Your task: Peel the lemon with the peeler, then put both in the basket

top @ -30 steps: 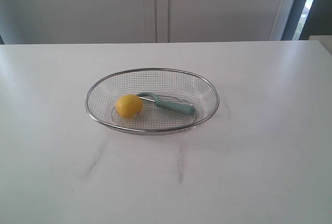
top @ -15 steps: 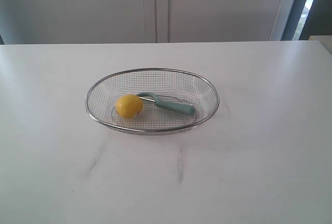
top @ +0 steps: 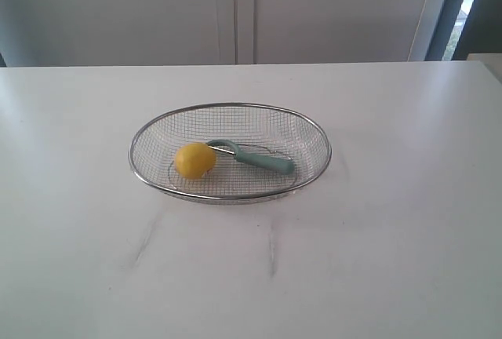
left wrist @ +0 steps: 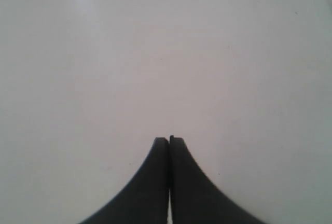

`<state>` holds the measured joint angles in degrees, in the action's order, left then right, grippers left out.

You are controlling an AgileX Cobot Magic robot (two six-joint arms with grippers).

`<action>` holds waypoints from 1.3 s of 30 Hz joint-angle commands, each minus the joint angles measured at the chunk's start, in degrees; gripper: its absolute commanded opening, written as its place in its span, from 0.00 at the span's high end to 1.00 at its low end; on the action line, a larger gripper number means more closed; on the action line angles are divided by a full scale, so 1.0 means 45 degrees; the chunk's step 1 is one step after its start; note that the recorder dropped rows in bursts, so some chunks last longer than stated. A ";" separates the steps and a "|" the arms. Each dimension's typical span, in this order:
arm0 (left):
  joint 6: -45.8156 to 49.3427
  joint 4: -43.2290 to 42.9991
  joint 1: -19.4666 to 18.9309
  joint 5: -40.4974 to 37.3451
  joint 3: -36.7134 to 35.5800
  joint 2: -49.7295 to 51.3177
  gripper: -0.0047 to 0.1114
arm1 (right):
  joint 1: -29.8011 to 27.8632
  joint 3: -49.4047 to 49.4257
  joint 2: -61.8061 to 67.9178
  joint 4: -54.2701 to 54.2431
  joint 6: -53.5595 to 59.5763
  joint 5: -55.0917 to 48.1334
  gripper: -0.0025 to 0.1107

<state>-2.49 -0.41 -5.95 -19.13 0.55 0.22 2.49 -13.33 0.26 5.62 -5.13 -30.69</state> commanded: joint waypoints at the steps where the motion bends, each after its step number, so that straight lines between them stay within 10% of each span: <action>1: -0.0043 0.0021 -0.0044 -0.0089 -0.0123 -0.0049 0.96 | -0.0307 0.0716 -0.0058 0.0101 0.0000 0.0533 0.98; 39: -0.0043 0.0021 -0.0044 -0.0089 -0.0123 -0.0049 0.96 | -0.0991 0.2962 -0.0058 0.0101 0.0000 0.2372 0.98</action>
<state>-2.49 -0.41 -5.95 -19.13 0.55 0.22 -1.66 -0.26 0.26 5.62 -5.13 -20.84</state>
